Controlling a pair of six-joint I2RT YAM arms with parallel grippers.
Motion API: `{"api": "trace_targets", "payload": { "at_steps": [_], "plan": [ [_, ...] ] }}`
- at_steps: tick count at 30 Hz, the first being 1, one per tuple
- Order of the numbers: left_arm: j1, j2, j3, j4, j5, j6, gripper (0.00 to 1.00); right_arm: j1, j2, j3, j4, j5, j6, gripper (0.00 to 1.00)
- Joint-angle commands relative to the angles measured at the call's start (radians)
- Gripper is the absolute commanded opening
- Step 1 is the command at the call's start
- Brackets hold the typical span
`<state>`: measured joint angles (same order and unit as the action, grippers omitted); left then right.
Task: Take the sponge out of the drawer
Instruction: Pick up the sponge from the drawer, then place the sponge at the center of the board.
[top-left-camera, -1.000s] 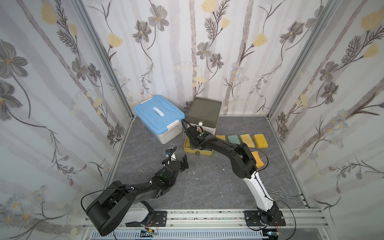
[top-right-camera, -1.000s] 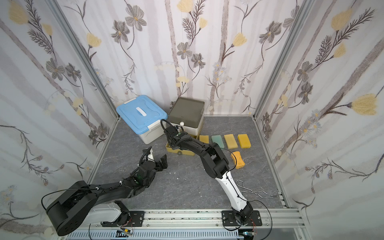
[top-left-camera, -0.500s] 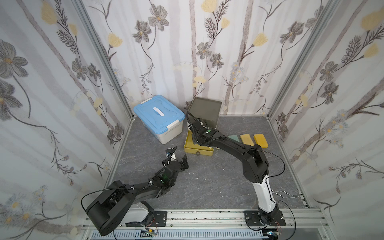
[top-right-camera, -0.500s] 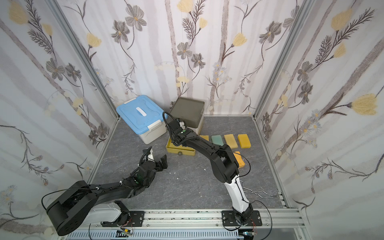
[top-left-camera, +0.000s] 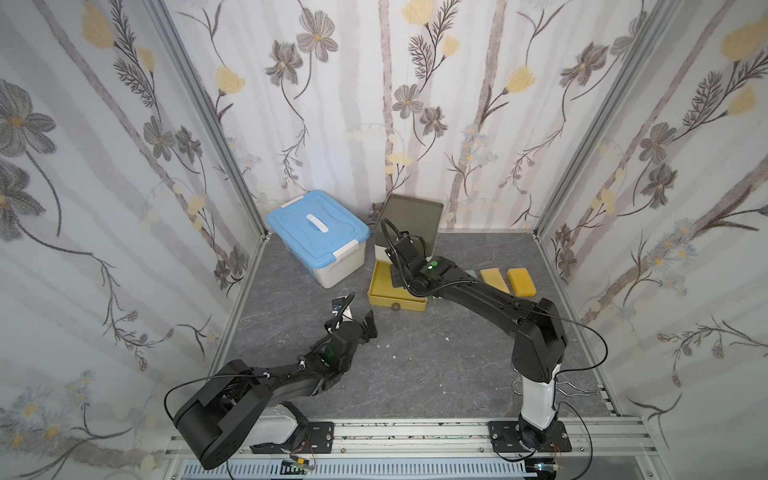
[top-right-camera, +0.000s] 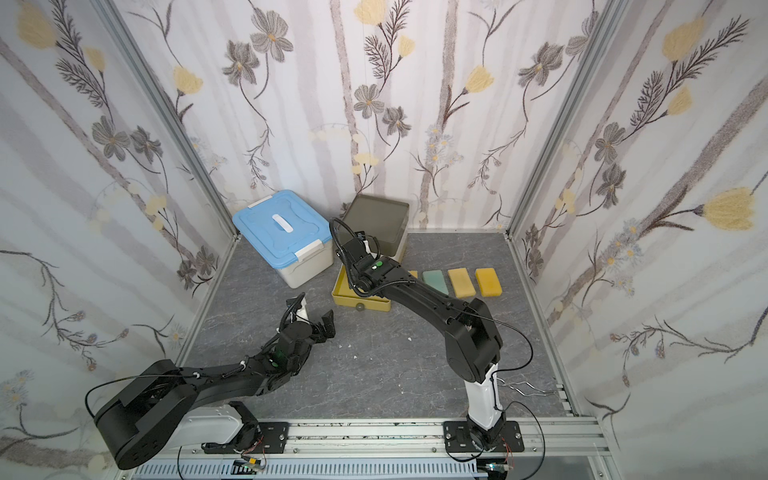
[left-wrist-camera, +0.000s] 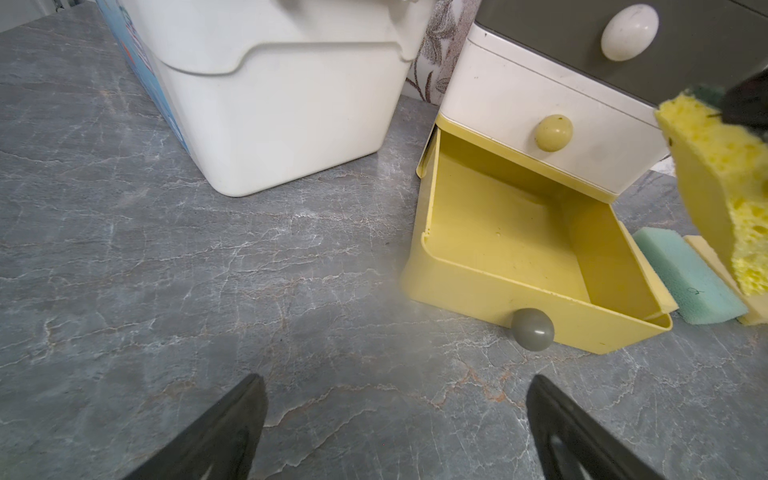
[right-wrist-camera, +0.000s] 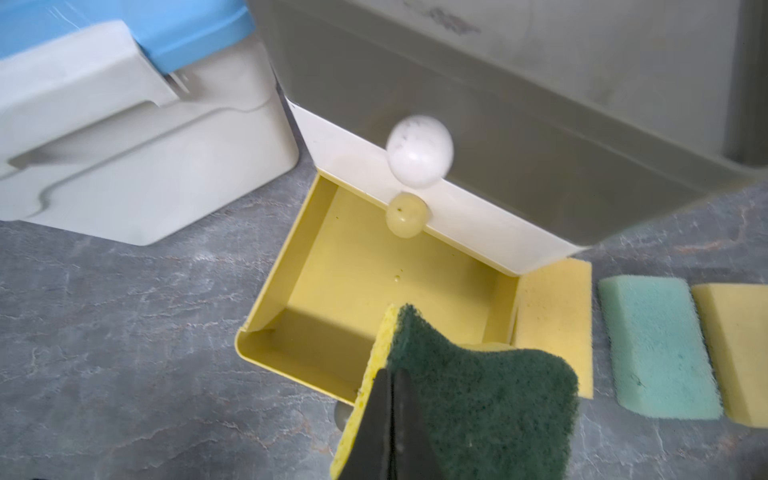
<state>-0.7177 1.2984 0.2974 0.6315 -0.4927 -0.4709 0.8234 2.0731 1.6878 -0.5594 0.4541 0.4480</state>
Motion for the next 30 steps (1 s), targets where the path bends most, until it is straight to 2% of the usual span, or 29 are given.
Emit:
{"api": "trace_targets", "payload": {
  "at_steps": [1, 6, 16, 23, 30],
  "plan": [
    [0.001, 0.014, 0.013, 0.024, 0.009, 0.007, 1.00, -0.010, -0.066, -0.075, 0.018, 0.064, 0.050, 0.00],
    [0.000, 0.059, 0.036, 0.045, 0.036, 0.012, 1.00, -0.041, -0.168, -0.216, 0.011, 0.073, 0.115, 0.00],
    [0.000, 0.119, 0.060, 0.087, 0.073, 0.011, 1.00, -0.170, -0.317, -0.465, 0.009, 0.019, 0.236, 0.00],
    [0.001, 0.127, 0.065, 0.094, 0.081, 0.015, 1.00, -0.218, -0.362, -0.575, -0.013, -0.013, 0.319, 0.01],
    [0.001, 0.134, 0.063, 0.108, 0.093, 0.020, 1.00, -0.262, -0.340, -0.671, 0.048, -0.107, 0.365, 0.02]
  ]
}}
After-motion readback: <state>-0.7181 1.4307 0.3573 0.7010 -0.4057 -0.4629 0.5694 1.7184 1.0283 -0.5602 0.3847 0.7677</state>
